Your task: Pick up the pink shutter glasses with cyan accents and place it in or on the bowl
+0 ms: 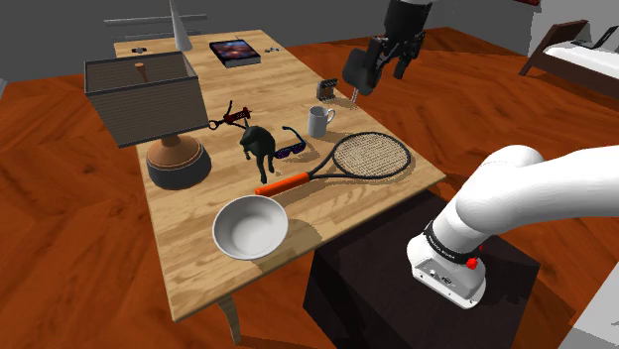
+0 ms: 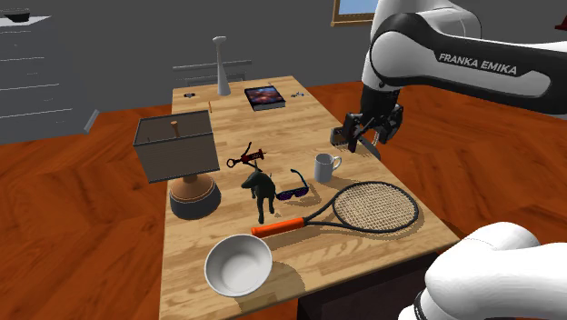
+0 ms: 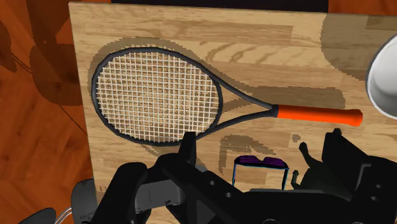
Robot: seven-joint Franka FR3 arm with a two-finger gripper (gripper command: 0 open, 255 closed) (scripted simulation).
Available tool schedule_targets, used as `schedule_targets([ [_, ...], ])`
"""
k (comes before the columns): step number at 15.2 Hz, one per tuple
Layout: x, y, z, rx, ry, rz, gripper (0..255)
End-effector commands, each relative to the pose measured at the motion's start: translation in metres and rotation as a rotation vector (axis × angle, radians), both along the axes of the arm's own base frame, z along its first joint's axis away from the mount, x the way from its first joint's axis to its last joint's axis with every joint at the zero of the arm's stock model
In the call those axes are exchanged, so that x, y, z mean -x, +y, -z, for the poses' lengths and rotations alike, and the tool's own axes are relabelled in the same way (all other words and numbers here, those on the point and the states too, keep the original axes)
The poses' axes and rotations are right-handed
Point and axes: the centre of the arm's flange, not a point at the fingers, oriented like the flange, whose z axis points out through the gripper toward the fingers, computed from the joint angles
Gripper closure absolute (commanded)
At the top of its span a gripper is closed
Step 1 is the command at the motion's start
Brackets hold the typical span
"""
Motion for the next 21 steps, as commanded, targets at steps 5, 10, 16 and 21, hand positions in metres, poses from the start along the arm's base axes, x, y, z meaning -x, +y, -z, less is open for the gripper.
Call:
schedule_targets([
  [5, -0.036, -0.004, 0.039, -0.008, 0.001, 0.010, 0],
  [10, -0.080, -0.009, 0.088, -0.017, 0.002, 0.023, 0],
  [16, -0.133, -0.016, 0.146, -0.028, 0.003, 0.038, 0],
  [21, -0.177, -0.021, 0.195, -0.038, 0.004, 0.050, 0],
])
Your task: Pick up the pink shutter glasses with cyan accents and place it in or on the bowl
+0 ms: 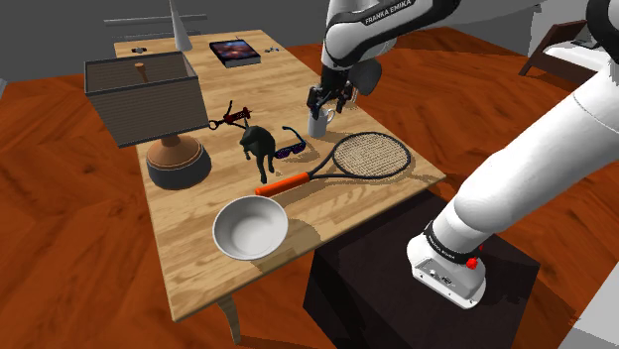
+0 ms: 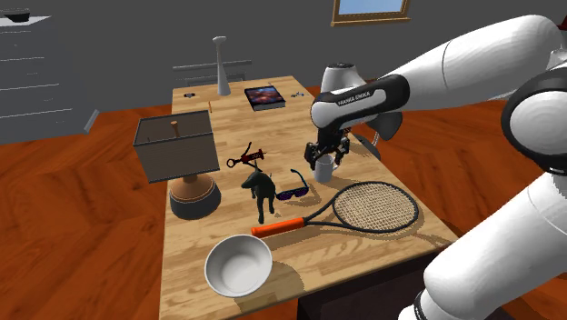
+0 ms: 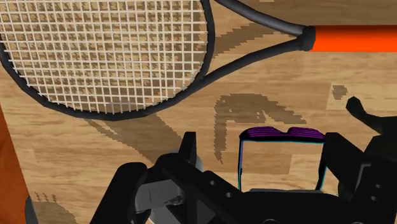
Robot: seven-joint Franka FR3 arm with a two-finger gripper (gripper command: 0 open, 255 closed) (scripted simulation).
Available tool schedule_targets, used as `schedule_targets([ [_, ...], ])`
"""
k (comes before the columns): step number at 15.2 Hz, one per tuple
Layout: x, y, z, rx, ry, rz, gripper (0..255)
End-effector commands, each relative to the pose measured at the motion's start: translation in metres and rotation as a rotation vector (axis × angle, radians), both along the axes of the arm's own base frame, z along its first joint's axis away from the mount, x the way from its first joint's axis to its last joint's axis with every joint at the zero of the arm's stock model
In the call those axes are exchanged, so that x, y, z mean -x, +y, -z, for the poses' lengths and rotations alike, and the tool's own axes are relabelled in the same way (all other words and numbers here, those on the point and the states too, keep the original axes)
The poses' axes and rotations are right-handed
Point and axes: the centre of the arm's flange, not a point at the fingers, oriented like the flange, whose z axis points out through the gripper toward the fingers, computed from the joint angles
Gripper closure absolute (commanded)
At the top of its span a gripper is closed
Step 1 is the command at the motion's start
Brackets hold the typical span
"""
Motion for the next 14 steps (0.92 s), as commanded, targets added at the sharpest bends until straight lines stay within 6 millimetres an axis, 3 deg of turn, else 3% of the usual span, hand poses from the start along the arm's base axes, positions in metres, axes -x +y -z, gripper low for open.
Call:
schedule_targets([
  [1, -0.019, 0.000, 0.021, -0.004, -0.001, 0.005, 0],
  [12, -0.116, -0.012, 0.129, -0.025, 0.001, 0.033, 0],
  [14, -0.121, -0.012, 0.140, -0.026, 0.002, 0.034, 0],
])
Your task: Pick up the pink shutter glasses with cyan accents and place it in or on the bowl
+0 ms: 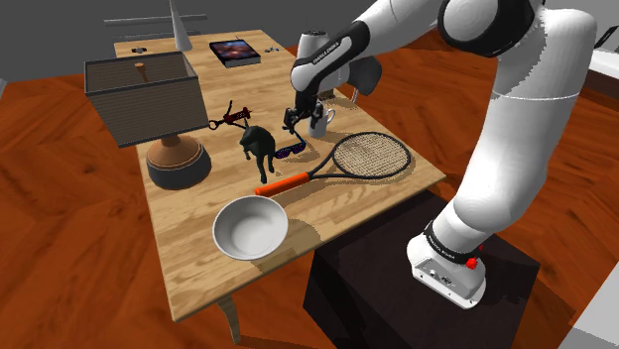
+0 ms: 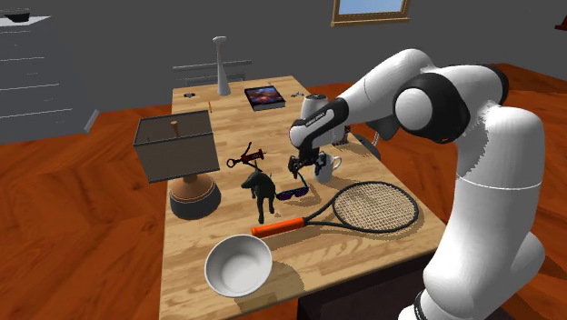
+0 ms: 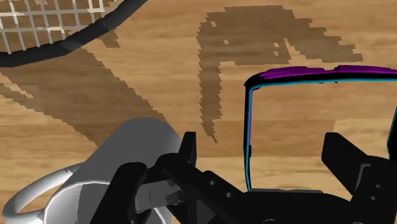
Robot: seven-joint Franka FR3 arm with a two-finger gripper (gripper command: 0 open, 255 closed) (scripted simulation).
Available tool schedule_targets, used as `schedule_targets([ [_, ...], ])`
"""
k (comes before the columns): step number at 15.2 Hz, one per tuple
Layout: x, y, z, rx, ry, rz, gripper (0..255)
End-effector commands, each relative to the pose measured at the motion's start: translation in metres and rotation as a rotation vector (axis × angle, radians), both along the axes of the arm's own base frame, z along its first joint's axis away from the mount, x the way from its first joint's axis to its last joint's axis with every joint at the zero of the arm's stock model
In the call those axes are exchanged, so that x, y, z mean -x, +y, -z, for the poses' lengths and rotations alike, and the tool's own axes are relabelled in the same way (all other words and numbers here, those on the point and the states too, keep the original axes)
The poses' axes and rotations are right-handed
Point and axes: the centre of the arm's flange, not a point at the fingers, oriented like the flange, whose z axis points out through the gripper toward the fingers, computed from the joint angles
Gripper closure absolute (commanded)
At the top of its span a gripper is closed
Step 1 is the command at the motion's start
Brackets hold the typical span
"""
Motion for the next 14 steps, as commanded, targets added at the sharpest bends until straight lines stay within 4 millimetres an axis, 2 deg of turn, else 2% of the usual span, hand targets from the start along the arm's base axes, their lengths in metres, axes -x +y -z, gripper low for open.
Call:
schedule_targets([
  [1, -0.005, 0.000, 0.012, -0.001, -0.001, 0.001, 0],
  [7, -0.006, 0.001, 0.042, -0.001, -0.001, 0.001, 0],
  [14, -0.006, 0.001, 0.042, -0.001, -0.001, 0.001, 0],
])
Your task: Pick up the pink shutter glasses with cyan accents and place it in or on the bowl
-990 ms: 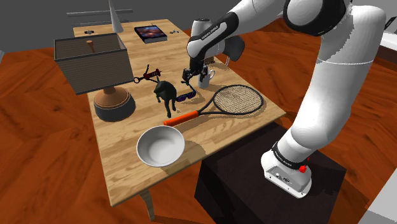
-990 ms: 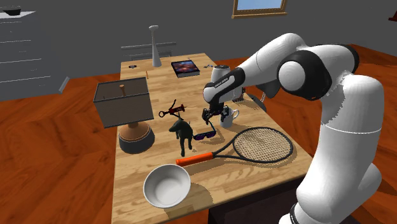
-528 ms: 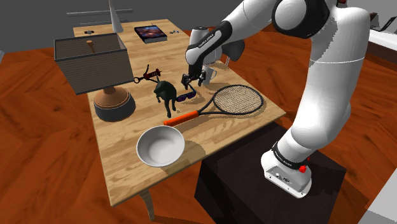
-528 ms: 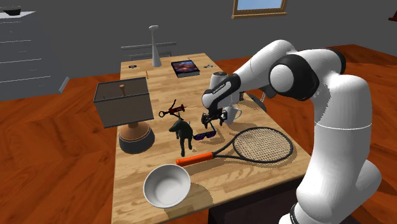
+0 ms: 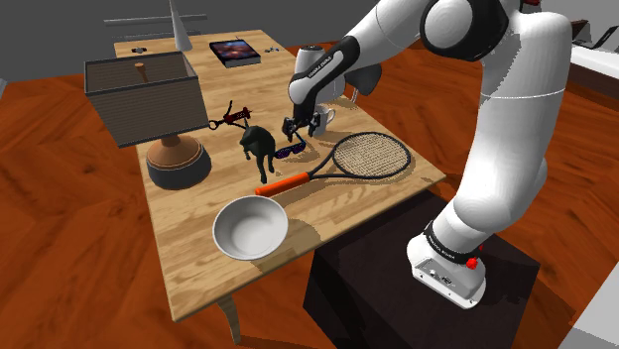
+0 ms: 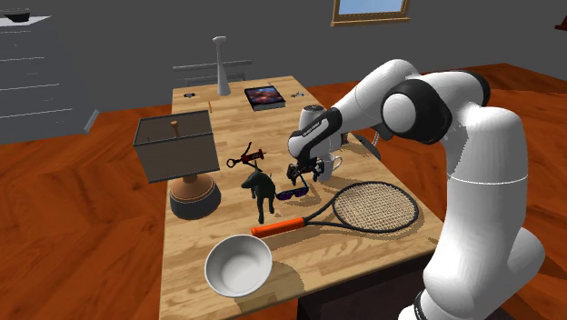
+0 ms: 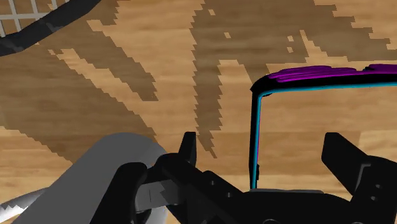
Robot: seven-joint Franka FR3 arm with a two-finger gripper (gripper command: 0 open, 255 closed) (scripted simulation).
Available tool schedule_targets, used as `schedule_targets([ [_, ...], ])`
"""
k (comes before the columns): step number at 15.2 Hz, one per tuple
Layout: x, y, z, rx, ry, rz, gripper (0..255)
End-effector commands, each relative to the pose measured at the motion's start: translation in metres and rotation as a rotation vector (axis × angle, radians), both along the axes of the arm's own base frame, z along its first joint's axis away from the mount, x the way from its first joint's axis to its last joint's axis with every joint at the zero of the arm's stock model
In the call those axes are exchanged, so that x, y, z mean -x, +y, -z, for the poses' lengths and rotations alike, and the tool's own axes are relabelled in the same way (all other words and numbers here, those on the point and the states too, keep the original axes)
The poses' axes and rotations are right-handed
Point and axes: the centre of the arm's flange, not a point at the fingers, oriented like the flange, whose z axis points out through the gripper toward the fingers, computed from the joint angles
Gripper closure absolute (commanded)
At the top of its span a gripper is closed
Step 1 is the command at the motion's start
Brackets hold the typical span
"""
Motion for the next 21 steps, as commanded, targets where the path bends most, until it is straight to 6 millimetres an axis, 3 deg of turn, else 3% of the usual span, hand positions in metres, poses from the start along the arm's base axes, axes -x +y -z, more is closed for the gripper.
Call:
schedule_targets([
  [1, 0.000, 0.000, 0.000, 0.000, 0.000, 0.001, 255],
  [10, 0.000, 0.000, 0.000, 0.000, 0.000, 0.001, 255],
  [21, 0.000, 0.000, -0.058, 0.000, 0.000, 0.001, 255],
])
